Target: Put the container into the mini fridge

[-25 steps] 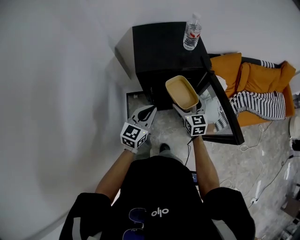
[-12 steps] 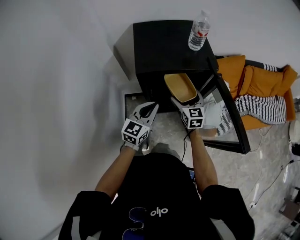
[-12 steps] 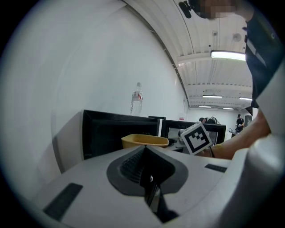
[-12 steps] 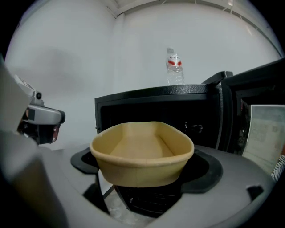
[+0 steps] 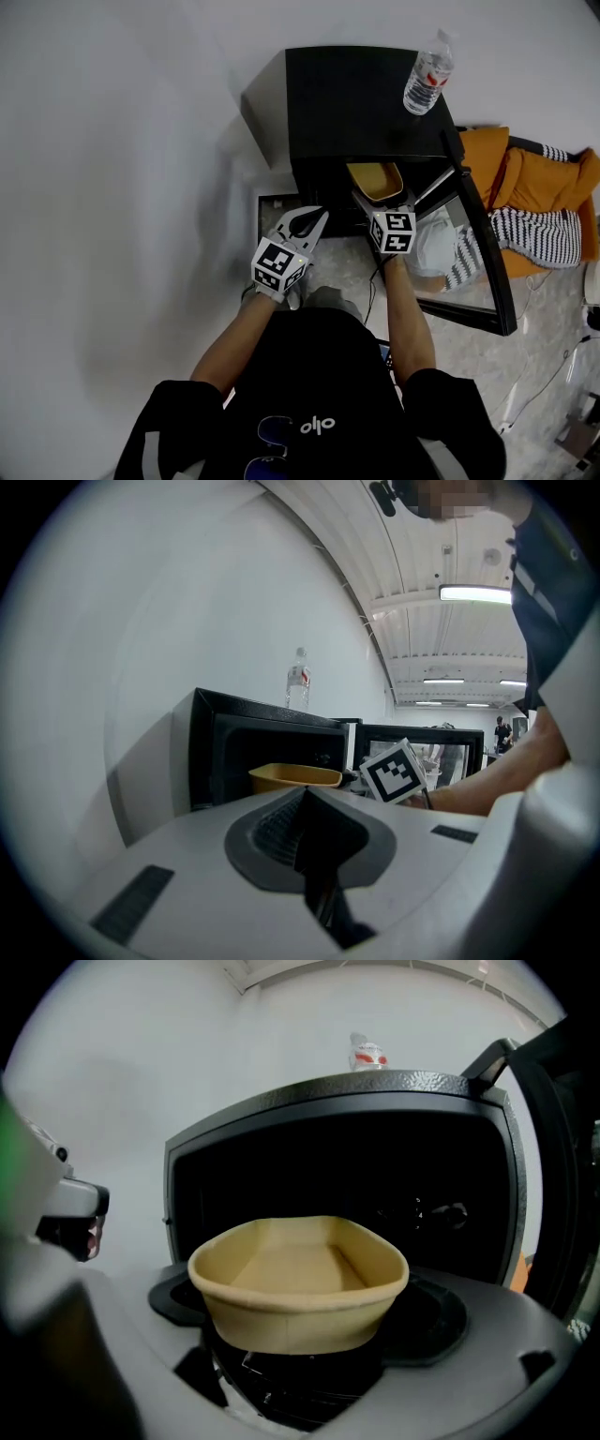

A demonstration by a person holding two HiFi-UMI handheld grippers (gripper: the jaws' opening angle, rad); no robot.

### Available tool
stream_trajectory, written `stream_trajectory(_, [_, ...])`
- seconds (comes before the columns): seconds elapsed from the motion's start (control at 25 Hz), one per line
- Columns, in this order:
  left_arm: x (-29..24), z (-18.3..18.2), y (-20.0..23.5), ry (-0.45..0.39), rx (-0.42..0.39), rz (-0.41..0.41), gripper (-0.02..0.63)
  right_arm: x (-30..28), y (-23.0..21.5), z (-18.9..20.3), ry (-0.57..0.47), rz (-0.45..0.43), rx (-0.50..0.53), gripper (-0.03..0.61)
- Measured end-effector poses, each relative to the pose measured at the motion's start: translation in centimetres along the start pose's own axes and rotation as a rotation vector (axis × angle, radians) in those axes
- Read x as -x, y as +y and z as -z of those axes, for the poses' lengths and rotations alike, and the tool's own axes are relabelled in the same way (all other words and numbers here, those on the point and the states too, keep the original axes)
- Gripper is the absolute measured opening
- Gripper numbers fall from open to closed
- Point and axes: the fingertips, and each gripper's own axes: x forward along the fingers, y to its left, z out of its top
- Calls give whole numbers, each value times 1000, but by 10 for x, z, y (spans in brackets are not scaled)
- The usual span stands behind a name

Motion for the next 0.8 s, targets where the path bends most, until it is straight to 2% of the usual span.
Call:
stream_trajectory(0.32, [-8, 5, 27, -11, -8, -1, 6, -35, -4, -2, 0, 41, 4, 551])
stream_trajectory(0.8, [-6, 9, 46, -8, -6, -10, 6, -57, -10, -1, 10, 122, -24, 551])
